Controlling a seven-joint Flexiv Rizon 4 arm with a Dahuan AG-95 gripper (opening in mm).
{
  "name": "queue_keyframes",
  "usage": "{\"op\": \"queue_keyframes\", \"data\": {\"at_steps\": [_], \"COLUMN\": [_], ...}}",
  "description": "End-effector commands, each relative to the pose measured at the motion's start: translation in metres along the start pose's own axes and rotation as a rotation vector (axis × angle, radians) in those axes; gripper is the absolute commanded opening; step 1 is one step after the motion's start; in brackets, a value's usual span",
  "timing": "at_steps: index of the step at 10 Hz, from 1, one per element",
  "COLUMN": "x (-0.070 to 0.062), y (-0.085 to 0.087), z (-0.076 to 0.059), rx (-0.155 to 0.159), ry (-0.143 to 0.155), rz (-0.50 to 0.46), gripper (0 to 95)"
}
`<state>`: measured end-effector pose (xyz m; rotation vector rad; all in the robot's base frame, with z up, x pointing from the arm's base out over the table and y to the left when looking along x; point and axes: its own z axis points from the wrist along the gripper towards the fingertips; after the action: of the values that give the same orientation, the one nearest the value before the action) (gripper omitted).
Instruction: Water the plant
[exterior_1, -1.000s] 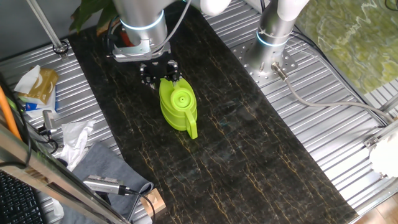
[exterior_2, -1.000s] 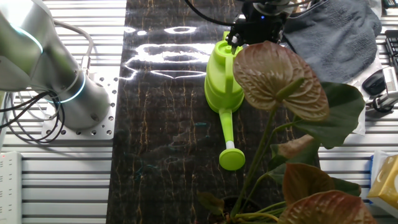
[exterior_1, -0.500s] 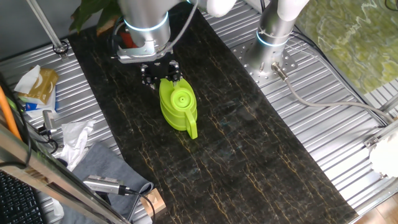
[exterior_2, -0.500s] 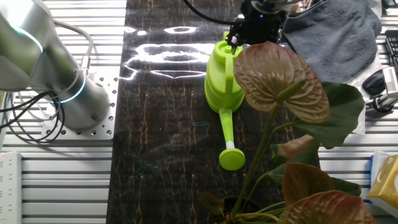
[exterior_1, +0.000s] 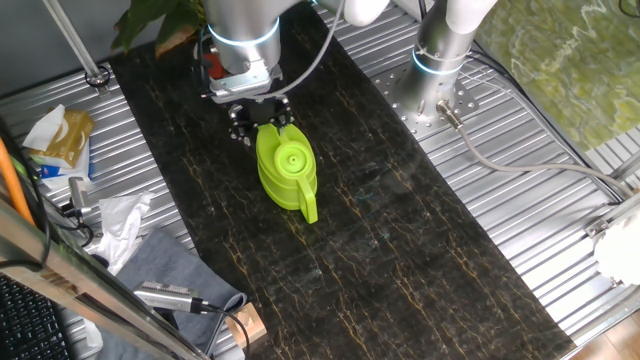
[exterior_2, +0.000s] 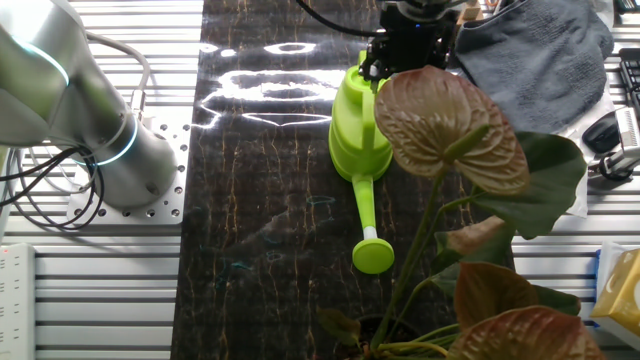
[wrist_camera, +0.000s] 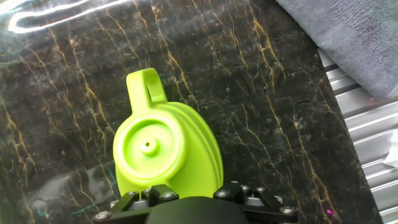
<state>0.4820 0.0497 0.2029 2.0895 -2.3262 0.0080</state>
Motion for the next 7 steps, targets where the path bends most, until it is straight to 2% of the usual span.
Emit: {"op": "queue_keyframes", "data": {"at_steps": [1, 7], "x": [-0.0001, -0.0001], "y": [0.0000, 0.0000], "z": [-0.0002, -0.0002], "rx": [0.001, -0.001], "ry": [-0.002, -0.004], "rz": [-0.013, 0.013], "gripper": [57.0, 57.0]}}
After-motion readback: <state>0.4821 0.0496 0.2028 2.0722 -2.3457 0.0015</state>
